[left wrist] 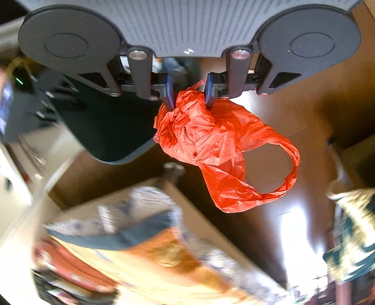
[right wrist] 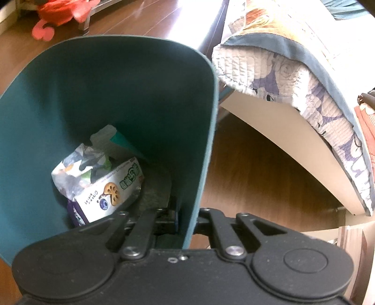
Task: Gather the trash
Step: 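Carry the red plastic bag into the green bin and open the left gripper, then return the left gripper to the floor and grasp the paper snack wrapper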
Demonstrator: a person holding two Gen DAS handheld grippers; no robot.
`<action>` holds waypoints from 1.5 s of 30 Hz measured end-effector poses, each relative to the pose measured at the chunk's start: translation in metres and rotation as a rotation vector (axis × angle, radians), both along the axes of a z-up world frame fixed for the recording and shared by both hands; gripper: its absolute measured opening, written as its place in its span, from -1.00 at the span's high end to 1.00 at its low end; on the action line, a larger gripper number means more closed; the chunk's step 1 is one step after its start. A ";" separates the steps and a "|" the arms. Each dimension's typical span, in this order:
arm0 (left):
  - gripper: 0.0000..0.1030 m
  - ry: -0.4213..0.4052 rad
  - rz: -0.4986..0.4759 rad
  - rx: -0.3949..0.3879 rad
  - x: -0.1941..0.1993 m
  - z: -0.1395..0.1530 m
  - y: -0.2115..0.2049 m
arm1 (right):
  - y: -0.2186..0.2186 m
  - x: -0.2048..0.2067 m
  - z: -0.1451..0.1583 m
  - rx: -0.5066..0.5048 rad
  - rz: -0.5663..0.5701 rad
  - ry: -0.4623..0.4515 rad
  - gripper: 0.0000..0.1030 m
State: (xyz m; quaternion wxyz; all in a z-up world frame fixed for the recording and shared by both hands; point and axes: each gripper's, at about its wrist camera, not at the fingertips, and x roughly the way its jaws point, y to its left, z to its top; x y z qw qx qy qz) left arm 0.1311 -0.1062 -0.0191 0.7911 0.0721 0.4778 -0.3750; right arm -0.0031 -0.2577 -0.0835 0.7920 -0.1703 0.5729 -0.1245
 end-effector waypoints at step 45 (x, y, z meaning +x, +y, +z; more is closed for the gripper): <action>-0.20 0.214 -0.350 0.118 -0.073 -0.105 -0.121 | -0.022 0.011 0.009 -0.014 -0.082 -0.043 0.97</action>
